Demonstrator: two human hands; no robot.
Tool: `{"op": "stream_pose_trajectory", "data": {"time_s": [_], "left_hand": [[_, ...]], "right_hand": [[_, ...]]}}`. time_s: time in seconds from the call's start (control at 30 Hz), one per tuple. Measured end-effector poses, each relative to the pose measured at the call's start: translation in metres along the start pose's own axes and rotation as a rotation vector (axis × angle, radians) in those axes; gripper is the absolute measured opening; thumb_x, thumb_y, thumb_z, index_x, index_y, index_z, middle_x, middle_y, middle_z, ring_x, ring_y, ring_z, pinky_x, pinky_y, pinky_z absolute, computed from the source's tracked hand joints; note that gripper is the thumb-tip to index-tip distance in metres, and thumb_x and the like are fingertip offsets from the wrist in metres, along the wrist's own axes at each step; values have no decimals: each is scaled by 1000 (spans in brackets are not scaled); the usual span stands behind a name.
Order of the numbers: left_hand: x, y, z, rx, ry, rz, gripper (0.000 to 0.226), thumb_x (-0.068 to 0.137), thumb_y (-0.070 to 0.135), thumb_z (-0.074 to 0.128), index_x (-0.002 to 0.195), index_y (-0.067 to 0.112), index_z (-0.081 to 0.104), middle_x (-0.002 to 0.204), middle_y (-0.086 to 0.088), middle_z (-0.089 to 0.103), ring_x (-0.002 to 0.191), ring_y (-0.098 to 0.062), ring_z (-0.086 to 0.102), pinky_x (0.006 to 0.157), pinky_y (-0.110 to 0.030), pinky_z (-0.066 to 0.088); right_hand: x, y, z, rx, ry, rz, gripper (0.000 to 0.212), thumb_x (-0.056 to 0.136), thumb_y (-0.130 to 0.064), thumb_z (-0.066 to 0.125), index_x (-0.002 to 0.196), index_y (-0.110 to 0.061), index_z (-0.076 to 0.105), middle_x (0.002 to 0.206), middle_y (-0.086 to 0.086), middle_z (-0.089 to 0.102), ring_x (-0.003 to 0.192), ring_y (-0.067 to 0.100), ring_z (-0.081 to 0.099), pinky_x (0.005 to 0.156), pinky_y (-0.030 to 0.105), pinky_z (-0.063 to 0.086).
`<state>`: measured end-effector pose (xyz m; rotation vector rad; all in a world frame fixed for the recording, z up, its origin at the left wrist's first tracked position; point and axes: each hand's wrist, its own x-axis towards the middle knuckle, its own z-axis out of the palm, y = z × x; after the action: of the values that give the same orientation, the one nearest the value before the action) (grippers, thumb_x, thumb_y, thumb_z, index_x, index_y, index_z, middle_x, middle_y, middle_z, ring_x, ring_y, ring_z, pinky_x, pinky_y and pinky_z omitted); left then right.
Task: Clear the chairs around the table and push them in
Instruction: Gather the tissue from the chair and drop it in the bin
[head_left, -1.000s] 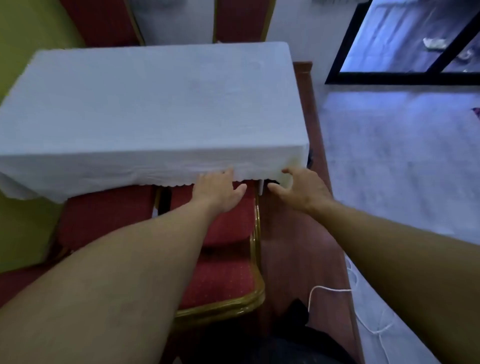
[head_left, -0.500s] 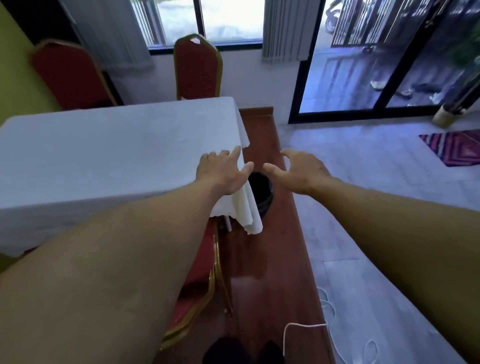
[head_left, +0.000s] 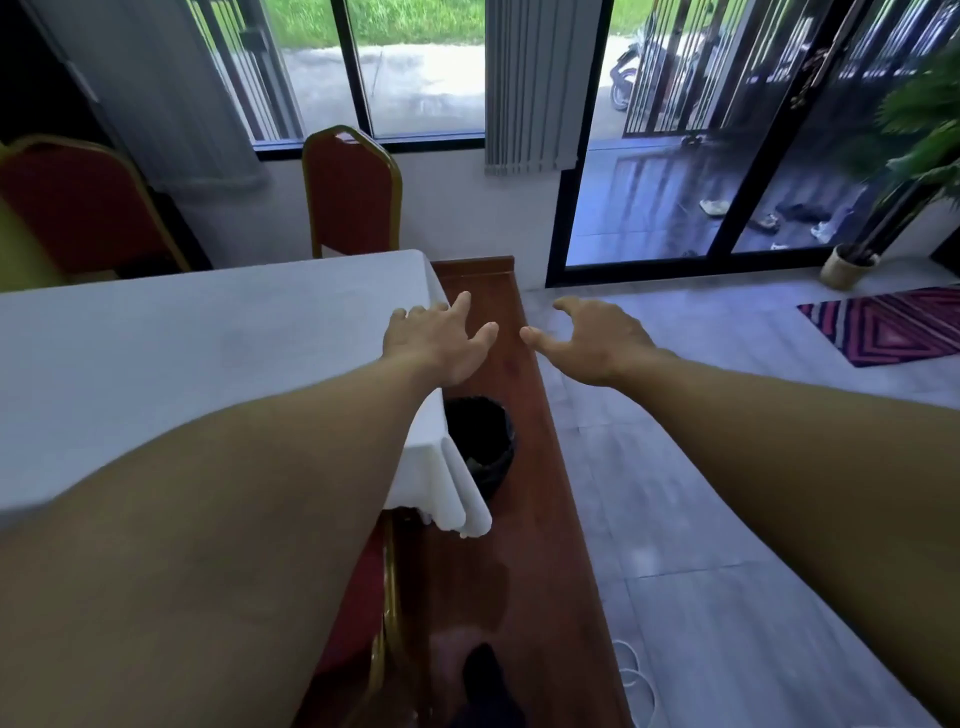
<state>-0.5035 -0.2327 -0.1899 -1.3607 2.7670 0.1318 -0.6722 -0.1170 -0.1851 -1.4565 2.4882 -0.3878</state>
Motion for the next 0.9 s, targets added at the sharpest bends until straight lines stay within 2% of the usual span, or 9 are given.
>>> {"op": "stream_pose_trajectory", "data": {"time_s": [0.43, 0.63, 0.9], "left_hand": [[146, 0, -32, -34, -27, -5, 73, 97, 65, 24, 155, 21, 31, 151, -13, 46, 133, -37, 48, 106, -51, 34], [207, 0, -39, -47, -13, -54, 73, 97, 65, 25, 155, 21, 29, 150, -12, 46, 135, -35, 46, 107, -50, 35], [302, 13, -44, -52, 3, -180, 73, 97, 64, 26, 157, 21, 27, 153, -12, 44, 136, -34, 45, 108, -50, 33]], "right_hand": [[143, 10, -32, -18, -16, -8, 80, 87, -77, 45, 146, -22, 46, 144, 3, 56, 131, 27, 52, 105, 45, 44], [218, 20, -36, -5, -24, -41, 89, 83, -81, 43, 151, -22, 41, 149, 4, 53, 136, 27, 48, 107, 47, 44], [324, 49, -49, 5, -61, -120, 84, 87, -78, 43, 150, -24, 41, 145, 5, 56, 132, 29, 52, 105, 48, 45]]}}
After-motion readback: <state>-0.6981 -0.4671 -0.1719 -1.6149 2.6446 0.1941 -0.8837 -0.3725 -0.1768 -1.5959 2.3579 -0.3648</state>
